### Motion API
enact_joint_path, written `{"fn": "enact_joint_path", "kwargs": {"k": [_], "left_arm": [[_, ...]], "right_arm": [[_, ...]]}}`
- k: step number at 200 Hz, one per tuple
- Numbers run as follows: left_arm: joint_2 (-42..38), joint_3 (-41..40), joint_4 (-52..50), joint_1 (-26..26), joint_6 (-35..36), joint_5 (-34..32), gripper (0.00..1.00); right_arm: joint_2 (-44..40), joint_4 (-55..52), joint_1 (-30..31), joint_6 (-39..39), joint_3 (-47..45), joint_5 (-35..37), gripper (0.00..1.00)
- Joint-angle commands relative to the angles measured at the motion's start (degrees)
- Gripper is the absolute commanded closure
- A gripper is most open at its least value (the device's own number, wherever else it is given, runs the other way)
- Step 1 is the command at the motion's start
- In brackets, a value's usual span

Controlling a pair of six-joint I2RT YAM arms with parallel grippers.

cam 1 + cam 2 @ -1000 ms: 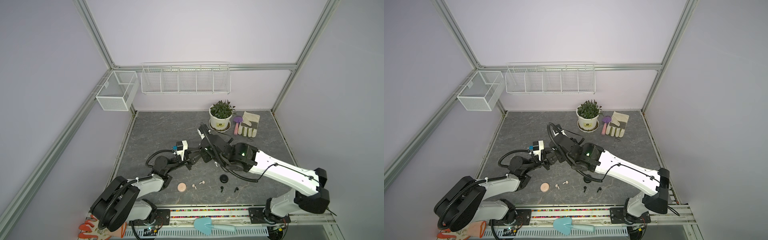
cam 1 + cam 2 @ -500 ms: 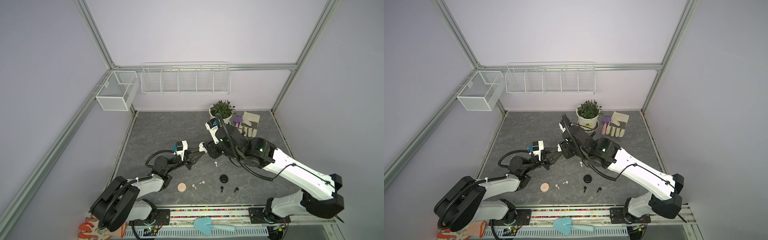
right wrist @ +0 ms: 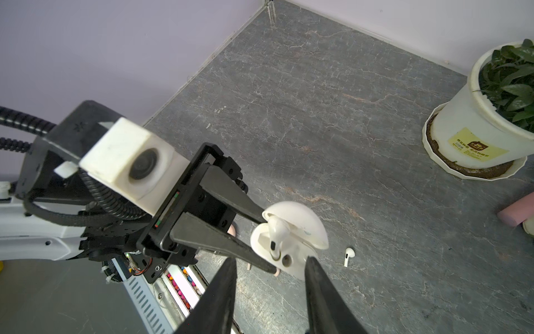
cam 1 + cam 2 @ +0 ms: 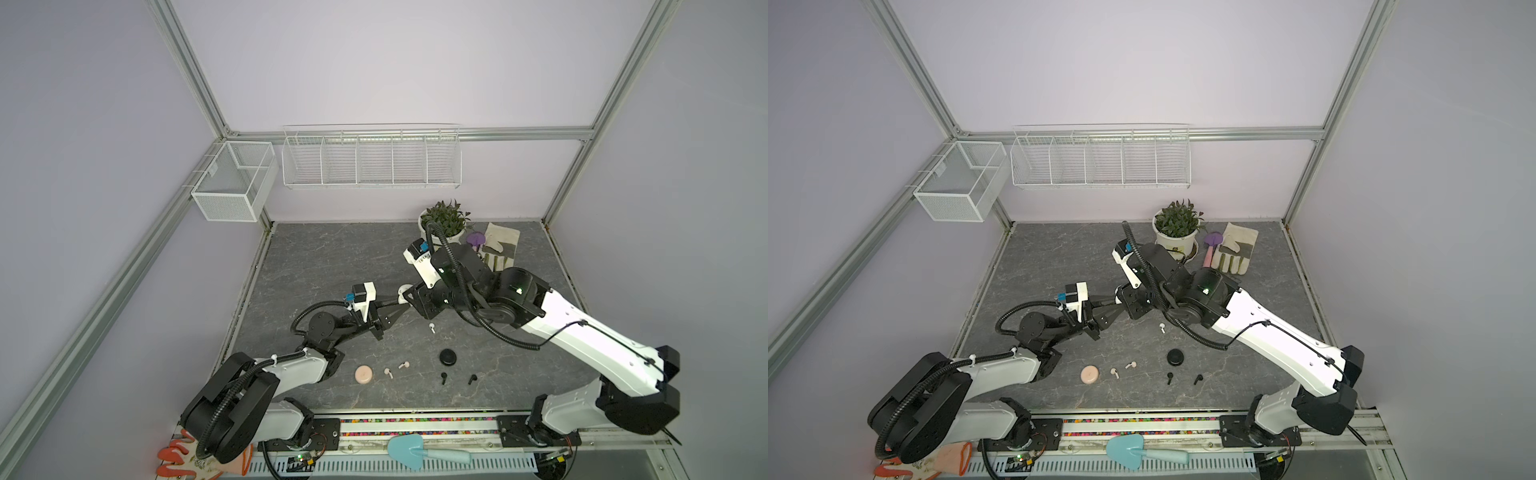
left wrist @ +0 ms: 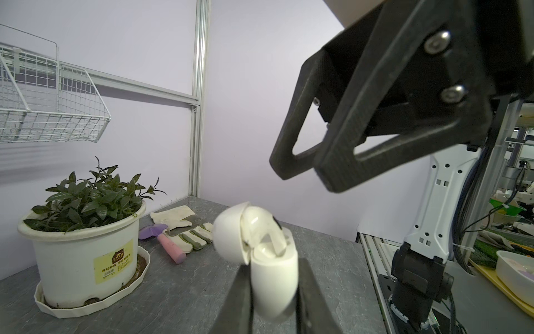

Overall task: Insert wireless bluetooth earbuds into charging case
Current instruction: Rotate the wireless bluetooth earbud in the charging case.

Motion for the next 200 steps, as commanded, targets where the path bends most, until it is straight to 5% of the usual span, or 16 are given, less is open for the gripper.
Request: {"fn": "enact_joint_path", "kwargs": {"k": [1,200], "left_arm": [[-0.68,-0.64,2.86,-0.17,1.2,1.4,1.0],[-1.21,-1.32,2.89,-0.16,1.47,0.74,1.0]], "right_arm": [[1.06,0.16,-0.57,-0.79,1.14,-2.13,0.59],[2.17,0.98,-2.46,-0.69,-0.06,-4.3,0.75]]}}
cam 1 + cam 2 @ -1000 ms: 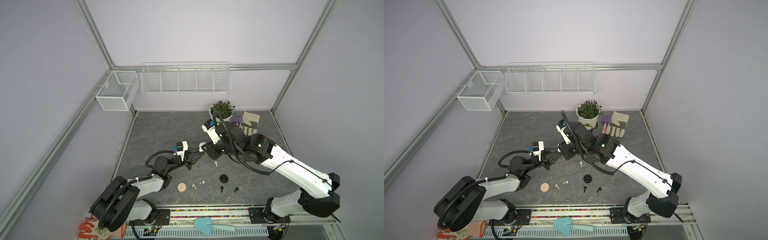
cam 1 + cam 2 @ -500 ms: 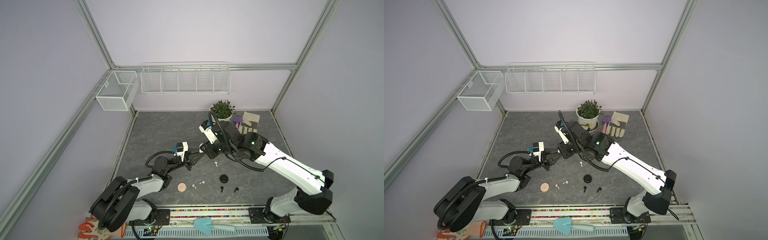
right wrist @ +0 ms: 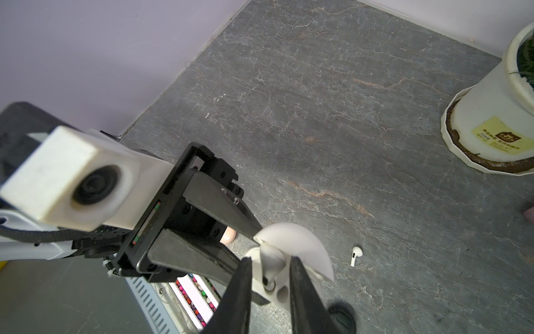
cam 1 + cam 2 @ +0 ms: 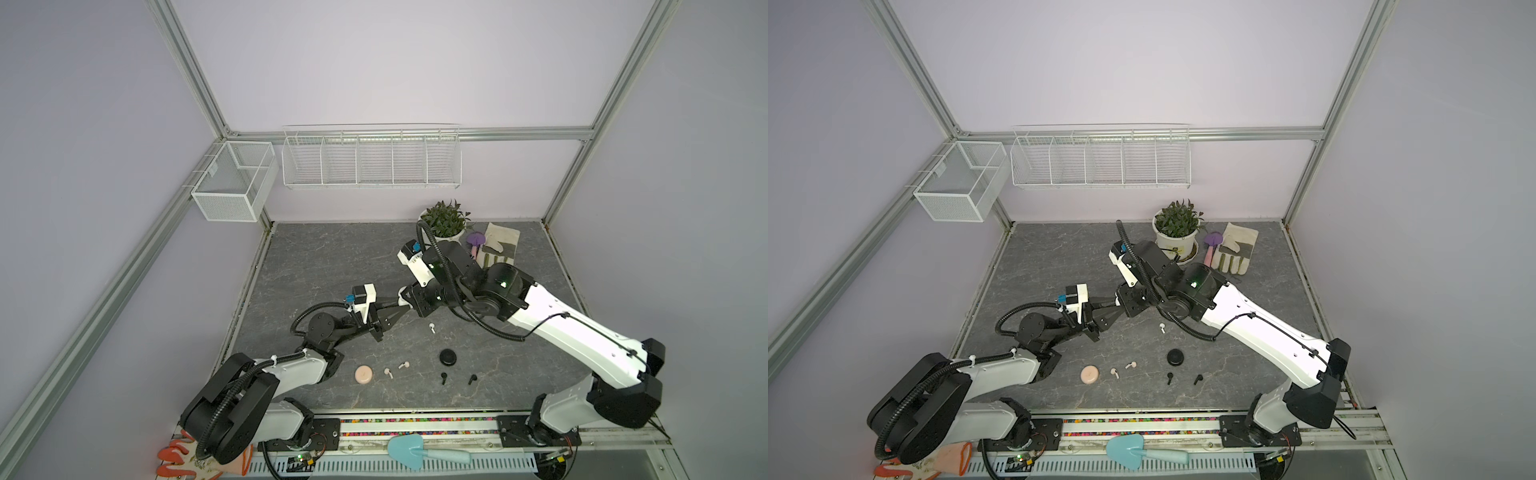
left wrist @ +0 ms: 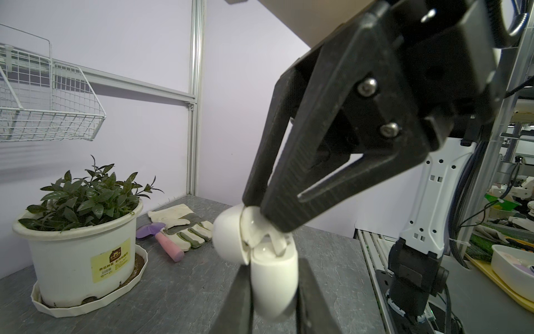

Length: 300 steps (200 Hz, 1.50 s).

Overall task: Insert wireless bluetooth earbuds into charging case
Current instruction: Rotate the wireless bluetooth earbud in the charging case.

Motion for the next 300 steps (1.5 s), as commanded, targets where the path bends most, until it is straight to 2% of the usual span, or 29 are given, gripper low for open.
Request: {"fn": "enact_joint_path", "kwargs": {"k": [1,208,300], "left_arm": [[-1.0,-0.64,2.88,-0.15,1.07,0.11,1.0],[-0.9,-0.82,2.99,-0.2,0.99,-0.33,1.0],[-0.58,-0.64,2.9,-0.15,0.99,-0.26,1.0]], "right_arm": [[-0.65,0.87,-0.65,-0.33,-0.32,-0.85,0.75],[-2.6,-1.24,-0.87,-0.39,-2.36,2.06,0.77],[-3.24,-0.23,-0.7,-1.28,-2.63,-1.81,0.74]]}}
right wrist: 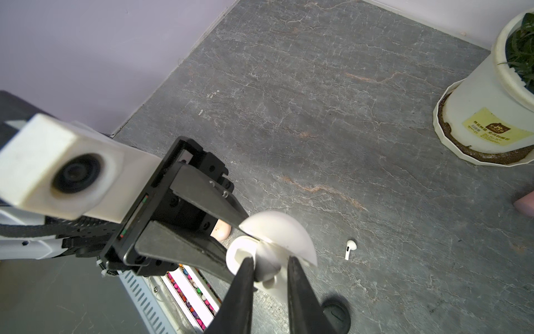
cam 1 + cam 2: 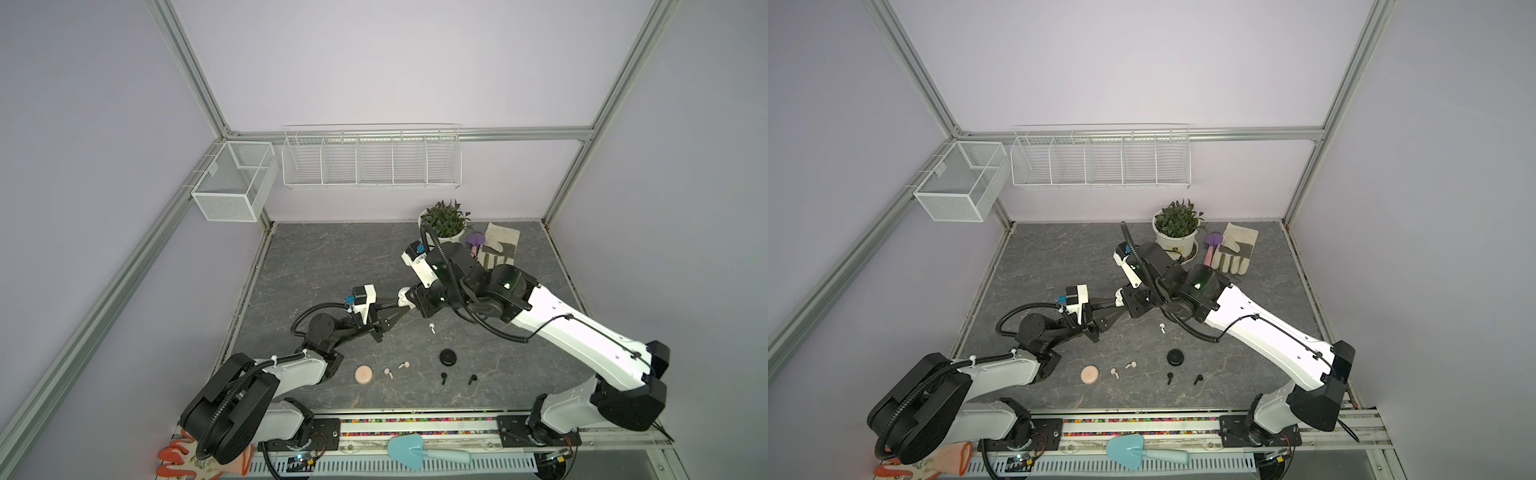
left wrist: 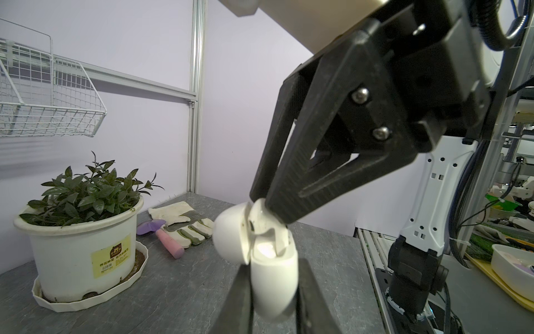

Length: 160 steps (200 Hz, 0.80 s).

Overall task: Insert wireless bluetooth earbuds into charging case
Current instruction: Rotate the wireless bluetooth earbud in the charging case.

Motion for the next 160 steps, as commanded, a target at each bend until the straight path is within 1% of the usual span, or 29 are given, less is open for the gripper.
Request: {"fn": "enact_joint_path", "kwargs": {"k": [1,33,46,96,160], "left_arm": [[-0.56,-0.31,2.88,-0.15,0.94,-0.07,1.0],[-0.48,-0.22,2.88,-0.15,1.02,-0.09,1.0],[-0.56,-0.22,2.94,-0.16,0.98,-0.02,1.0],[-0.82,-0.4,2.89,-0.16,1.07,-0.11,1.0],[-0.82,-0.4,2.89,-0.18,1.12,-0.11,1.0]], "right_arm": [[-1.87,-0.14,-0.25,-1.21,-0.59,-2.18,0.73],[-2.51,0.74,-0.26,-1.22,-0.33,-3.87,0.65],[-2.39,0.9,-0.32,-1.37,-0.33,-3.89,0.64],[0.02,-1.3,-0.39,-0.28,1.6,-3.2,0.64],[1.7,-3.89,-0.49,1.07,3.27,-5.42,0.64]]}}
